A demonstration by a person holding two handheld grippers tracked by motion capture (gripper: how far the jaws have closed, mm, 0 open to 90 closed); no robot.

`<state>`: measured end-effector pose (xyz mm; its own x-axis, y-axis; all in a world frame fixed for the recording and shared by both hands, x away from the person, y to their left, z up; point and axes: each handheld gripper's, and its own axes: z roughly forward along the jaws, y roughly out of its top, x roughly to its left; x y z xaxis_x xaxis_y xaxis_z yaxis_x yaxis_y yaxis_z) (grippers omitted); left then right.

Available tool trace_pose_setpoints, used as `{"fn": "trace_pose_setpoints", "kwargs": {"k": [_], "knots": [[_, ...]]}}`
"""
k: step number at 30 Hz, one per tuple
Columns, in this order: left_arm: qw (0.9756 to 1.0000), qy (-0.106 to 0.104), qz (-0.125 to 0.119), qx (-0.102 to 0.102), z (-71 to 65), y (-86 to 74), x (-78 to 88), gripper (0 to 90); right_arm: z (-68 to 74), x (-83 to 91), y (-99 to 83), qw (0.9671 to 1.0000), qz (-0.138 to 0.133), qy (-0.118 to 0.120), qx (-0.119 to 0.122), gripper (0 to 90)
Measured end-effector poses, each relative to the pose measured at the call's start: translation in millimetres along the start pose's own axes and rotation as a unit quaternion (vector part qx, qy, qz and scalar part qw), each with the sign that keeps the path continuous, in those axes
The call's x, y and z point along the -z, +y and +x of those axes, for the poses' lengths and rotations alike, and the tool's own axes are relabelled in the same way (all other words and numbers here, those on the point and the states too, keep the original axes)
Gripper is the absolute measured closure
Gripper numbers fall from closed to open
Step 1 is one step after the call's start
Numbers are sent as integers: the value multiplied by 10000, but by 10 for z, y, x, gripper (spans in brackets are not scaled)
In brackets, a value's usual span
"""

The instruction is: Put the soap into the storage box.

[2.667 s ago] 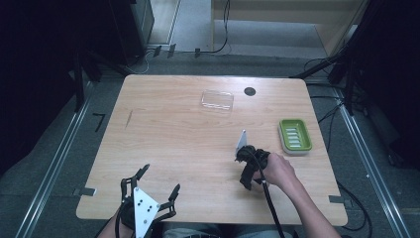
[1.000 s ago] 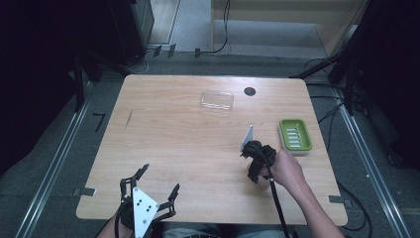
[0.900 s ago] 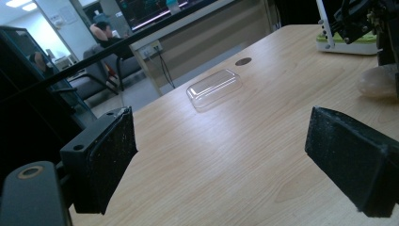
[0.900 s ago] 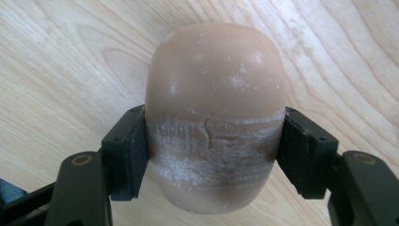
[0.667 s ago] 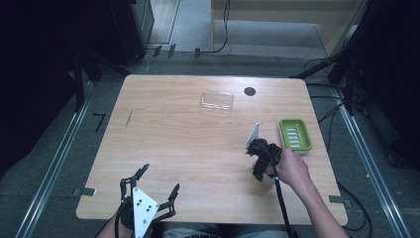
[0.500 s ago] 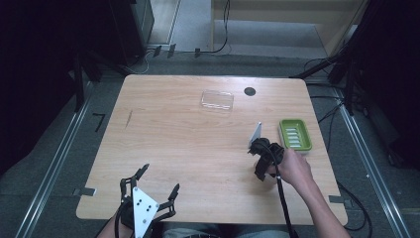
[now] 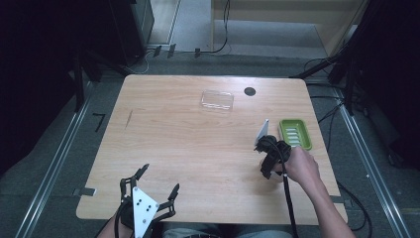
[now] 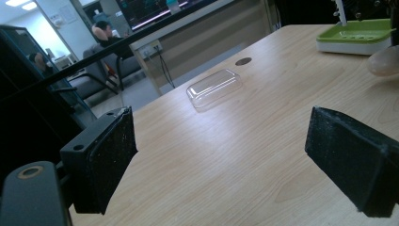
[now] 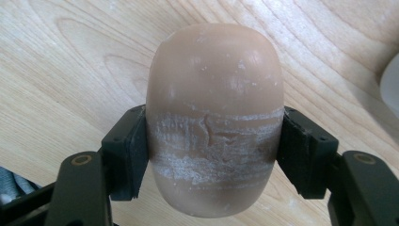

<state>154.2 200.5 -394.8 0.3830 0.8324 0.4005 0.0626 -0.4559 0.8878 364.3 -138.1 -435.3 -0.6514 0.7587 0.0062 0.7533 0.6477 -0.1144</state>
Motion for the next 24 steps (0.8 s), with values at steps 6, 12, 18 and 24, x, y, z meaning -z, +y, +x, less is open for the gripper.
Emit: {"fn": "trace_pose_setpoints", "kwargs": {"k": [6, 12, 18, 24], "knots": [[10000, -3, 1, -5, -1, 0, 0, 99, -46, 5, -26, 10000, 15, 15, -44, 333], [10000, 2, 1, -1, 0, 0, 0, 99, -101, 15, -58, 9999, 46, 72, -109, 333], [10000, 0, 4, -6, -2, 1, -1, 99, -181, 28, -95, 9998, 88, 71, -190, 333], [10000, 4, 9, -6, -3, 1, -1, 99, -246, 41, -131, 9996, 90, 107, -236, 333]]}}
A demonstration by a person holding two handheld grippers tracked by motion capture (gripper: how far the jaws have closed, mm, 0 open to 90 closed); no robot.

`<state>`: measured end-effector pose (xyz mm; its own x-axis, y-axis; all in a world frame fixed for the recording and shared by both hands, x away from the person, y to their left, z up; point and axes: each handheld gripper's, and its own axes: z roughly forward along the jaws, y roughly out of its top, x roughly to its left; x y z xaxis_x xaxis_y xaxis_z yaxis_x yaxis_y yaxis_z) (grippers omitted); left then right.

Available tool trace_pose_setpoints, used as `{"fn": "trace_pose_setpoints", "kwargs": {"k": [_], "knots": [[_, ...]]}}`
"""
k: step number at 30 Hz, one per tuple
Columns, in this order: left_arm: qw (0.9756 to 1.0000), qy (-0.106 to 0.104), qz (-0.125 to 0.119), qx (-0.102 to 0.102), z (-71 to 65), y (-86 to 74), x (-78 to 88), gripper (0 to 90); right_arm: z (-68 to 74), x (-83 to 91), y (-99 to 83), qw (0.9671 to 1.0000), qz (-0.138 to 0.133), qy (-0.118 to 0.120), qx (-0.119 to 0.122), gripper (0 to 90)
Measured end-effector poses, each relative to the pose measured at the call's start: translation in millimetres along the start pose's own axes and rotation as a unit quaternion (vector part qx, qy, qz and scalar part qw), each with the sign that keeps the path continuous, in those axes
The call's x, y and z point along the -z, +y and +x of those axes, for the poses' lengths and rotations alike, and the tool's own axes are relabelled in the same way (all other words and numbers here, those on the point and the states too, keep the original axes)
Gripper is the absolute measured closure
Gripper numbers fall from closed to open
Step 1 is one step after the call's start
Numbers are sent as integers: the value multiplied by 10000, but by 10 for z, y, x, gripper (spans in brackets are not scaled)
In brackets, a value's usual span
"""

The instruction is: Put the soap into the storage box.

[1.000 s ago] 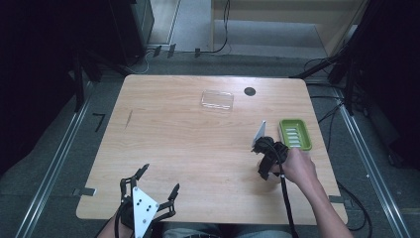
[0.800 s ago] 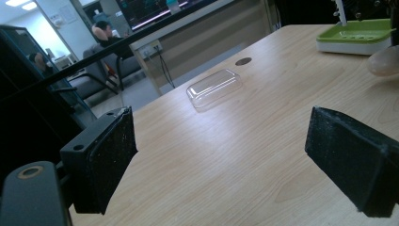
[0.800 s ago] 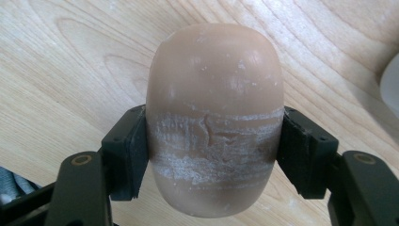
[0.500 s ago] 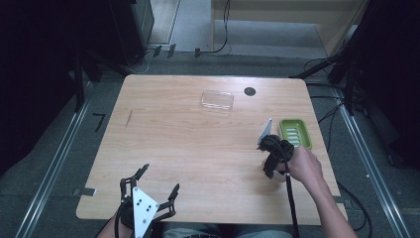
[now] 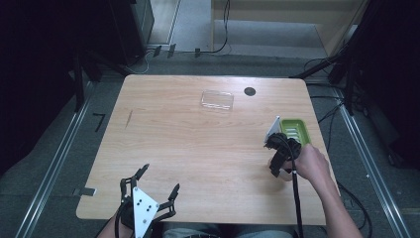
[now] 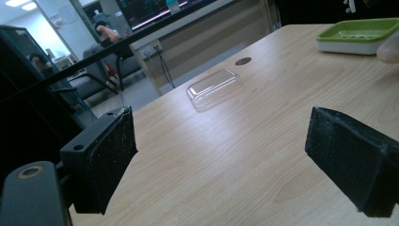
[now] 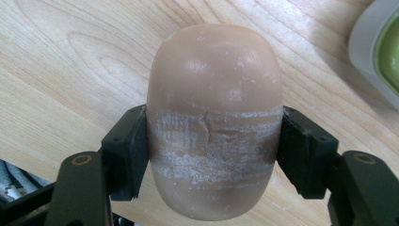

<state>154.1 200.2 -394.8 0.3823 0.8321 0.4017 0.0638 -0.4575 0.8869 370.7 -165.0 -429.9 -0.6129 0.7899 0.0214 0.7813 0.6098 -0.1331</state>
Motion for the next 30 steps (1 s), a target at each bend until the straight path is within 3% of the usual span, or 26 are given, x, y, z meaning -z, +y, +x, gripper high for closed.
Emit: {"fn": "trace_pose_setpoints", "kwargs": {"k": [30], "knots": [[10000, -13, 7, -35, 0, 3, -4, 99, -279, 70, -131, 9995, 34, -2, -326, 333]]}}
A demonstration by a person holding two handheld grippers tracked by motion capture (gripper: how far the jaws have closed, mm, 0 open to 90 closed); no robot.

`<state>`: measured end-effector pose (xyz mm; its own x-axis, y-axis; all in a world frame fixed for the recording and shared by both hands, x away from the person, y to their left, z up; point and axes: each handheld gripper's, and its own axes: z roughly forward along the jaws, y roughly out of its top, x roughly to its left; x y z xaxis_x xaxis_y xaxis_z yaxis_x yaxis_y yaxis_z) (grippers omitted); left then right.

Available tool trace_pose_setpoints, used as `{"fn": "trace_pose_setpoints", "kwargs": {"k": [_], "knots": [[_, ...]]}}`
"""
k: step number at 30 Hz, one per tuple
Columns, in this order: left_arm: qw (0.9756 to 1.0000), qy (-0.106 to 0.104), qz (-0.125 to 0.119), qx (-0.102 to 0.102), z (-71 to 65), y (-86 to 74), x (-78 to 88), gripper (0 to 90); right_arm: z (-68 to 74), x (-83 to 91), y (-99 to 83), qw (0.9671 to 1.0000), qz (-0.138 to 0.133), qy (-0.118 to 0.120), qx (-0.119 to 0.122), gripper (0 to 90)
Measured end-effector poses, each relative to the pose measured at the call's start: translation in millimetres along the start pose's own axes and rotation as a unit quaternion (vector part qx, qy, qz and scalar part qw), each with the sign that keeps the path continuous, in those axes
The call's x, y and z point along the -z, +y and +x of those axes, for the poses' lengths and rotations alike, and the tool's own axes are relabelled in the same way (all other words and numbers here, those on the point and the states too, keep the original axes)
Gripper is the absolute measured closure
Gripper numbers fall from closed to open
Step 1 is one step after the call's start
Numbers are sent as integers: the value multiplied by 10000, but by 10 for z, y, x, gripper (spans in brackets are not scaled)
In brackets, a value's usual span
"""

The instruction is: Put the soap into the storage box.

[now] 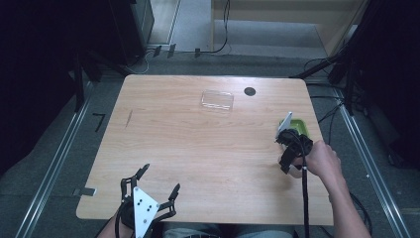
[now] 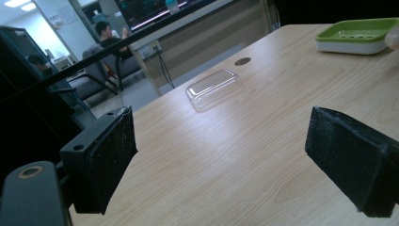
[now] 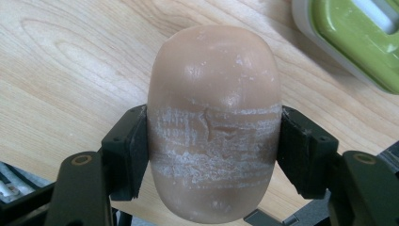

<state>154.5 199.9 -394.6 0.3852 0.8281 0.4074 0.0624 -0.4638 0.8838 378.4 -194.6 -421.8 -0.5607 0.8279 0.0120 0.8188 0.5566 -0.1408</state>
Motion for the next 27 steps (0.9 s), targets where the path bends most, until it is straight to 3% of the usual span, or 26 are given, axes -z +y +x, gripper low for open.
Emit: {"fn": "trace_pose_setpoints", "kwargs": {"k": [27], "knots": [[10000, -12, 5, 3, -3, 3, -5, 99, -255, 124, -48, 9992, -201, 21, -346, 334]]}}
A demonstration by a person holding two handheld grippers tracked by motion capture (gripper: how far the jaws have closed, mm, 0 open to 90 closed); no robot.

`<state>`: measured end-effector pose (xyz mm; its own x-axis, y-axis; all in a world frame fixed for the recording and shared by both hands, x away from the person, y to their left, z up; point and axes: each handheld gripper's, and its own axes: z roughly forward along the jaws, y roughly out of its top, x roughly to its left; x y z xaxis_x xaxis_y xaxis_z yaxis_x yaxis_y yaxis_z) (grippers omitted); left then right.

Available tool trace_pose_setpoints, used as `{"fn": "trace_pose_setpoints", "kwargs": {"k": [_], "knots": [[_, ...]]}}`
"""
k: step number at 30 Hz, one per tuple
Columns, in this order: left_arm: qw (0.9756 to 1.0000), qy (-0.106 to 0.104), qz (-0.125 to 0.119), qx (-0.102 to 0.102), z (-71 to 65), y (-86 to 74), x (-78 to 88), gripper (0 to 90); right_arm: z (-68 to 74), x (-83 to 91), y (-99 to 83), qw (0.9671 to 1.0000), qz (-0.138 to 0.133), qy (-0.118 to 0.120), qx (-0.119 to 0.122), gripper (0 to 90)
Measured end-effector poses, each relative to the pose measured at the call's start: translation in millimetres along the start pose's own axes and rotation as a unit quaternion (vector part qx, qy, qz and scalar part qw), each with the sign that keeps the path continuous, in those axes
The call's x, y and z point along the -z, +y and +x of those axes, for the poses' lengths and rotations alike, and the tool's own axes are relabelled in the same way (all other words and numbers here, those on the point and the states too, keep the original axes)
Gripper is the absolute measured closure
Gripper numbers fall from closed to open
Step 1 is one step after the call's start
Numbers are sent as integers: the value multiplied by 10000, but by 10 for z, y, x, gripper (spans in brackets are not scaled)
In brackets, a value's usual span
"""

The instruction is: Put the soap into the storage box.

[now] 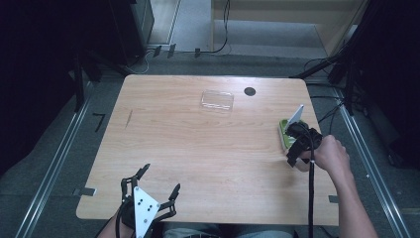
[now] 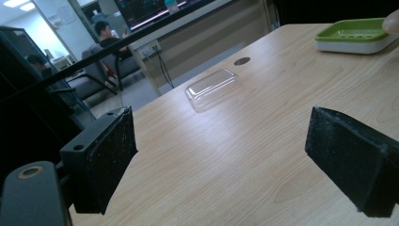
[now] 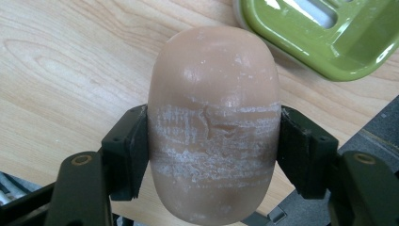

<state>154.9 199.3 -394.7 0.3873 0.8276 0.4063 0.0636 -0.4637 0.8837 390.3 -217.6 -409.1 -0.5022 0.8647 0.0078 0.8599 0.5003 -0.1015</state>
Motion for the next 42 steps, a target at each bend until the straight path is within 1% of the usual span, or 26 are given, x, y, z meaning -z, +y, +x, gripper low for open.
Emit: {"fn": "trace_pose_setpoints", "kwargs": {"k": [15, 24, 26, 32, 36, 42], "knots": [[10000, -7, 7, 2, 0, 0, -2, 99, -115, 76, 48, 9998, -90, -18, -150, 334], [10000, -14, 4, 13, 3, -1, -4, 99, -185, 90, 128, 9998, -107, 9, -175, 334], [10000, -12, 1, 12, 2, -1, -4, 99, -199, 94, 153, 9997, -111, 9, -212, 334], [10000, -18, 0, 13, 4, -2, -5, 99, -231, 115, 228, 9995, -189, -8, -243, 334], [10000, -7, -3, 19, 6, -3, -4, 99, -254, 121, 260, 9993, -236, 30, -282, 334], [10000, -17, 2, 12, 5, -2, -3, 99, -312, 133, 303, 9987, -327, 28, -399, 334]]}}
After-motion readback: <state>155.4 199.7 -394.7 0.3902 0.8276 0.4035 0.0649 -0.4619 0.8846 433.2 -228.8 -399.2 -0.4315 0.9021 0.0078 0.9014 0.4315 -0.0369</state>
